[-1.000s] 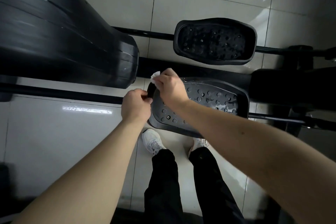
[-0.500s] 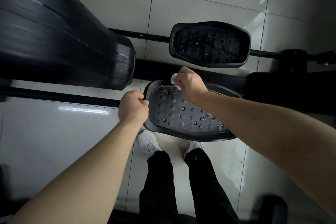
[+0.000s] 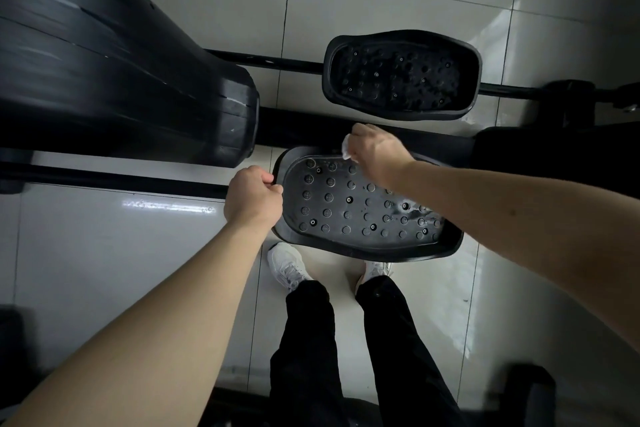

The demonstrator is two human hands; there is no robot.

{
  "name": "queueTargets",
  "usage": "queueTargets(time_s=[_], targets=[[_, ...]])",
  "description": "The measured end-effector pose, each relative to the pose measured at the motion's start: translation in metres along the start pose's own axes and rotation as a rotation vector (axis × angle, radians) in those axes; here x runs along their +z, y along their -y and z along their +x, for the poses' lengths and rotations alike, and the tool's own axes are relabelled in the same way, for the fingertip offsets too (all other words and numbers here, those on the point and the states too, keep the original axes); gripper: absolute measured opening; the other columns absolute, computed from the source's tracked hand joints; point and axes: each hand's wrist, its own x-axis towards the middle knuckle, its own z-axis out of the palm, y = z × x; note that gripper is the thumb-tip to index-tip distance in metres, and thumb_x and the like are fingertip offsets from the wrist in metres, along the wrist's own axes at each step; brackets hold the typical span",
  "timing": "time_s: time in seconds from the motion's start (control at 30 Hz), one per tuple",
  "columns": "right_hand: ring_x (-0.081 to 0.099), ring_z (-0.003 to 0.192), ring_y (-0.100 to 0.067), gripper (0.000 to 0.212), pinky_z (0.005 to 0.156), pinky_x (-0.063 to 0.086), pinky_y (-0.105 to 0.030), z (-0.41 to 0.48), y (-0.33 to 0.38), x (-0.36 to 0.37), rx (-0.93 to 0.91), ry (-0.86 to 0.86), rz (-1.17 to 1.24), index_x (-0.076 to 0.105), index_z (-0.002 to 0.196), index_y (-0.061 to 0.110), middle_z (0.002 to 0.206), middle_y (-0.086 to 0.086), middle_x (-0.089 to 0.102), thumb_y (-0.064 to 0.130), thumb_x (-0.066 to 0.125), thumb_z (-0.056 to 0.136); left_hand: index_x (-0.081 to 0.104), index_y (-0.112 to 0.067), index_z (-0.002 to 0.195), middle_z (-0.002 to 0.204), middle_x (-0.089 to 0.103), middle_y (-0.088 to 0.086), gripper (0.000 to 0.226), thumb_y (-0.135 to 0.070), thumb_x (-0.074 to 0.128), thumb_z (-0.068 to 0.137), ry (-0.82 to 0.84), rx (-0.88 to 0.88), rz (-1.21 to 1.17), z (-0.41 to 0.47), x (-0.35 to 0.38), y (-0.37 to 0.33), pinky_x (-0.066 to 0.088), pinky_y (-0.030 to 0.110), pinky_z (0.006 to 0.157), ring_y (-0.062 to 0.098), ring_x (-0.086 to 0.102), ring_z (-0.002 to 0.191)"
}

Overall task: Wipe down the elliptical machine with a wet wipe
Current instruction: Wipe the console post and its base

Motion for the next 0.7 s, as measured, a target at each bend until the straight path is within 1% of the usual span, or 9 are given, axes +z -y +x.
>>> queueTargets(time_s=[0.07, 0.13, 0.2, 0.3, 0.33, 0.43, 0.53, 0.63, 0.7], targets=[[0.059, 0.099, -0.024, 0.033, 0.085, 0.053, -0.034, -0.007, -0.013, -0.001, 0.039, -0.013, -0.020, 0.074, 0.105, 0.017, 0.102, -0.001, 0.057, -0.008, 0.063, 0.086, 0.071, -0.012, 0.112, 0.109, 0.072, 0.003, 0.021, -0.016, 0.070, 0.092, -0.009, 0.004, 0.005, -0.001, 0.000, 0.000, 0.052, 0.033, 0.081, 0.022, 0.067, 0.098], [0.060, 0.100, -0.026, 0.033, 0.085, 0.051, -0.033, -0.001, -0.005, 0.002, 0.062, -0.018, -0.001, 0.075, 0.105, 0.016, 0.102, -0.003, 0.058, -0.009, 0.063, 0.087, 0.071, -0.011, 0.112, 0.110, 0.072, 0.004, 0.021, -0.015, 0.070, 0.092, -0.018, 0.007, 0.002, -0.002, 0.001, -0.002, 0.051, 0.032, 0.080, 0.022, 0.067, 0.097], [0.062, 0.097, -0.028, 0.030, 0.083, 0.050, -0.033, 0.013, 0.019, 0.007, 0.009, -0.032, 0.084, 0.077, 0.100, 0.014, 0.100, -0.005, 0.061, -0.010, 0.065, 0.085, 0.070, -0.011, 0.112, 0.112, 0.071, 0.004, 0.020, -0.014, 0.069, 0.093, -0.026, 0.012, -0.009, -0.003, 0.003, -0.001, 0.049, 0.031, 0.080, 0.021, 0.066, 0.095], [0.064, 0.089, -0.027, 0.025, 0.077, 0.056, -0.037, 0.025, 0.036, 0.015, -0.071, -0.056, 0.223, 0.076, 0.088, 0.014, 0.093, -0.005, 0.063, -0.009, 0.069, 0.082, 0.071, -0.011, 0.111, 0.111, 0.071, 0.004, 0.019, -0.015, 0.070, 0.092, -0.031, 0.015, -0.002, -0.003, 0.002, -0.002, 0.048, 0.030, 0.078, 0.019, 0.065, 0.093], [0.064, 0.088, -0.026, 0.025, 0.076, 0.057, -0.039, 0.023, 0.029, 0.015, -0.083, -0.060, 0.219, 0.075, 0.087, 0.016, 0.092, -0.003, 0.062, -0.009, 0.070, 0.082, 0.071, -0.011, 0.111, 0.111, 0.071, 0.004, 0.019, -0.015, 0.070, 0.092, -0.031, 0.018, 0.001, -0.003, 0.001, -0.002, 0.048, 0.030, 0.078, 0.018, 0.064, 0.092], [0.060, 0.090, -0.022, 0.025, 0.077, 0.057, -0.043, 0.001, -0.002, 0.008, -0.047, -0.109, 0.091, 0.073, 0.088, 0.021, 0.092, 0.001, 0.060, -0.004, 0.073, 0.085, 0.071, -0.011, 0.110, 0.110, 0.071, 0.004, 0.017, -0.015, 0.070, 0.093, -0.029, 0.024, -0.005, -0.004, 0.001, -0.001, 0.048, 0.030, 0.077, 0.015, 0.060, 0.088], [0.057, 0.090, -0.028, 0.018, 0.077, 0.055, -0.044, -0.010, -0.015, 0.009, -0.036, -0.200, 0.057, 0.073, 0.086, 0.016, 0.089, -0.003, 0.060, -0.001, 0.073, 0.087, 0.071, -0.010, 0.110, 0.111, 0.071, 0.004, 0.018, -0.014, 0.069, 0.093, -0.034, 0.016, -0.002, -0.003, 0.001, -0.001, 0.045, 0.029, 0.075, 0.016, 0.059, 0.088], [0.055, 0.087, -0.030, 0.010, 0.079, 0.049, -0.037, 0.013, 0.013, 0.021, -0.145, -0.280, 0.181, 0.072, 0.087, 0.014, 0.090, -0.007, 0.061, 0.004, 0.074, 0.090, 0.070, -0.010, 0.112, 0.111, 0.070, 0.004, 0.019, -0.014, 0.068, 0.093, -0.028, 0.012, 0.001, -0.004, 0.002, -0.002, 0.045, 0.029, 0.076, 0.016, 0.060, 0.089], [0.055, 0.084, -0.029, 0.010, 0.078, 0.047, -0.036, 0.029, 0.041, 0.029, -0.210, -0.305, 0.254, 0.070, 0.086, 0.011, 0.090, -0.007, 0.063, 0.002, 0.070, 0.091, 0.070, -0.012, 0.110, 0.109, 0.070, 0.003, 0.018, -0.016, 0.069, 0.092, -0.028, 0.007, 0.009, -0.002, 0.002, 0.000, 0.047, 0.030, 0.076, 0.018, 0.062, 0.091]])
